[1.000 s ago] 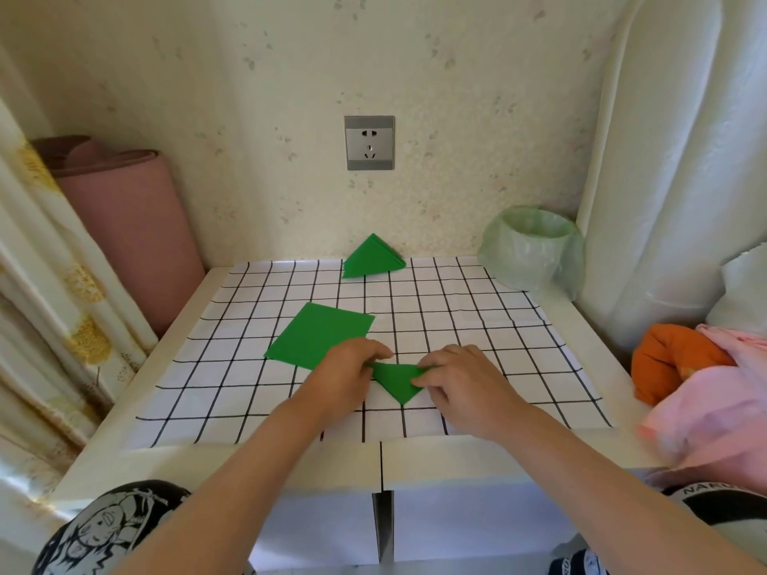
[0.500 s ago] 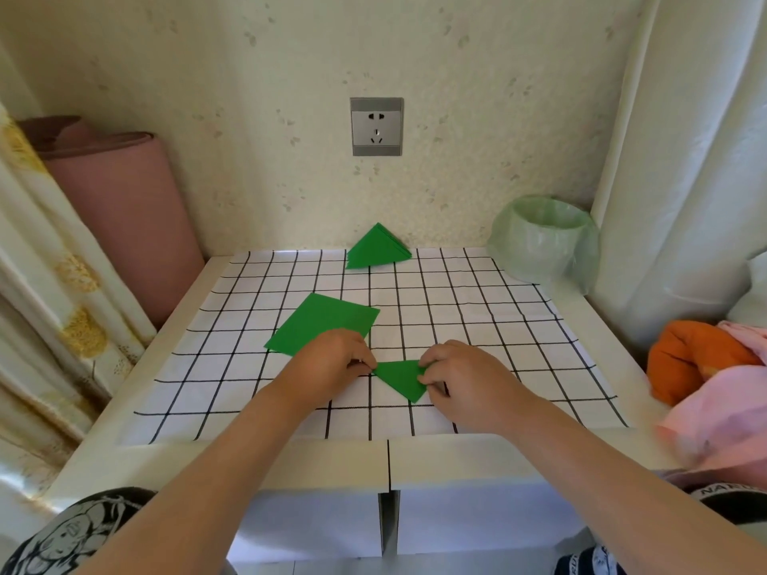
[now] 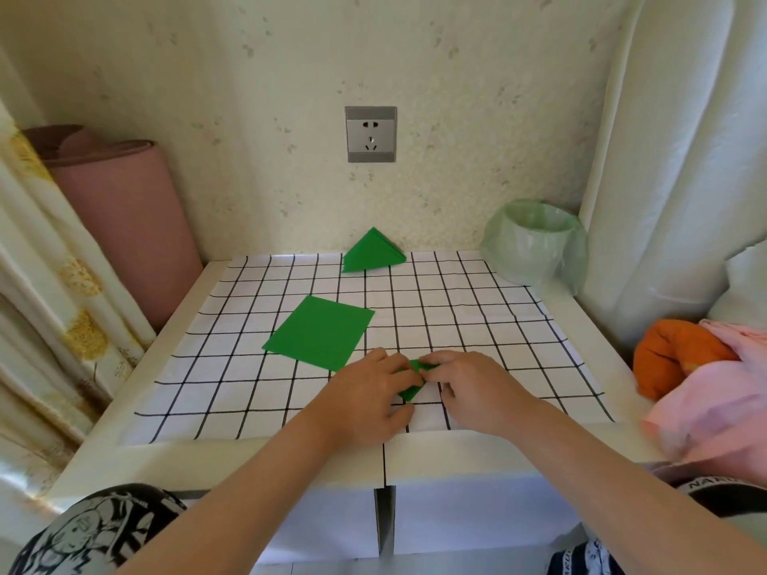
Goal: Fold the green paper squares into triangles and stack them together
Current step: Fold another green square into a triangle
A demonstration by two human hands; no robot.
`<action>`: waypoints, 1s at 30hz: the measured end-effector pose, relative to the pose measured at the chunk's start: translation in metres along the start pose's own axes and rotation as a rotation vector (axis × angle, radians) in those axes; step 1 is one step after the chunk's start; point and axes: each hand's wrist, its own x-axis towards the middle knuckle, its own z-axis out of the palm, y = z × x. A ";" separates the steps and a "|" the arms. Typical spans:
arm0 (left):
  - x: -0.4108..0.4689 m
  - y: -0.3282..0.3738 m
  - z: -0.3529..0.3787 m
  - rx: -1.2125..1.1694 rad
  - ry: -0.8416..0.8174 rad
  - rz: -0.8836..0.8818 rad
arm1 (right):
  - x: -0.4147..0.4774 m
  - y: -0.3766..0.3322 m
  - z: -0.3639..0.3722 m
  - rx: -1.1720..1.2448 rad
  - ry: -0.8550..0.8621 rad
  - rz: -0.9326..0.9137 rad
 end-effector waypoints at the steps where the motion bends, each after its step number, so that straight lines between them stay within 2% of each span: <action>1: -0.001 0.002 0.001 0.022 0.007 0.001 | -0.003 0.000 -0.001 0.016 -0.003 0.006; 5: -0.008 0.004 0.004 0.010 -0.007 -0.015 | -0.006 0.006 0.000 0.035 -0.045 0.028; 9: -0.020 0.004 -0.001 -0.103 -0.032 -0.038 | -0.005 0.008 0.001 0.050 -0.062 0.050; 16: -0.029 0.009 -0.005 -0.117 -0.009 -0.066 | -0.003 0.007 0.000 0.030 -0.039 0.055; 21: -0.009 0.006 -0.002 -0.237 0.069 -0.211 | 0.004 0.004 -0.002 0.019 -0.003 0.038; 25: 0.006 0.000 0.006 -0.238 0.052 -0.270 | 0.011 0.003 -0.003 0.064 -0.009 0.015; 30: 0.015 -0.007 0.000 -0.017 0.026 -0.121 | 0.019 0.011 -0.005 0.095 -0.026 0.004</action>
